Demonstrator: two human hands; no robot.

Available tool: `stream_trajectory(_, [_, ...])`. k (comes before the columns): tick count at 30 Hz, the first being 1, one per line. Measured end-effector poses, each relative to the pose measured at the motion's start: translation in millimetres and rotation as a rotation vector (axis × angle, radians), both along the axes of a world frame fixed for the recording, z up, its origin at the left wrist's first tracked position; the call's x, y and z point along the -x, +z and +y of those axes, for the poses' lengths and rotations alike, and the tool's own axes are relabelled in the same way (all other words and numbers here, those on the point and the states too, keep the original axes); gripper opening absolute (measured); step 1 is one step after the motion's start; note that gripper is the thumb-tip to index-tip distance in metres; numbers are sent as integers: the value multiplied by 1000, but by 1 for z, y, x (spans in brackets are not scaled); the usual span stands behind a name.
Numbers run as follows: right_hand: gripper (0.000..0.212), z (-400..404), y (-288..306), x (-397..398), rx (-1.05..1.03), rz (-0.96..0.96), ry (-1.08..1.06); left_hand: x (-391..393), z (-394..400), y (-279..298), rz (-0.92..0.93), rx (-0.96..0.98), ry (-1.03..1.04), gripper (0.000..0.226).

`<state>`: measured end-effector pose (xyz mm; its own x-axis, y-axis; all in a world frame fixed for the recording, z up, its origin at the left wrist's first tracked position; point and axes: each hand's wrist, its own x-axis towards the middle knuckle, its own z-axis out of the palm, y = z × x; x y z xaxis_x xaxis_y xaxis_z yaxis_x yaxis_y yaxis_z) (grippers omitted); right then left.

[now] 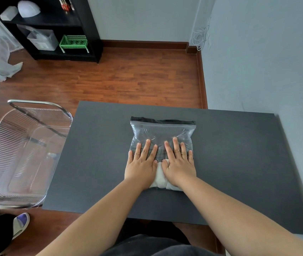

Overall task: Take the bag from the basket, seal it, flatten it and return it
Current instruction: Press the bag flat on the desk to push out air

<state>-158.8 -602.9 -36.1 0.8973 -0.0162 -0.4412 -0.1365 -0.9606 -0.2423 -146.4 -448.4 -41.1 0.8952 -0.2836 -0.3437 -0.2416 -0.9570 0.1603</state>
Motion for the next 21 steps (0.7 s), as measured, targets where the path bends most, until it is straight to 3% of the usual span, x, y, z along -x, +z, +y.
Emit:
stream_trajectory(15, [65, 0, 2, -2, -3, 26, -9, -2, -3, 6, 45, -20, 8, 57])
stream_trajectory(21, [65, -6, 17, -7, -68, 100, 11, -10, -1, 25, 15, 165, 131, 55])
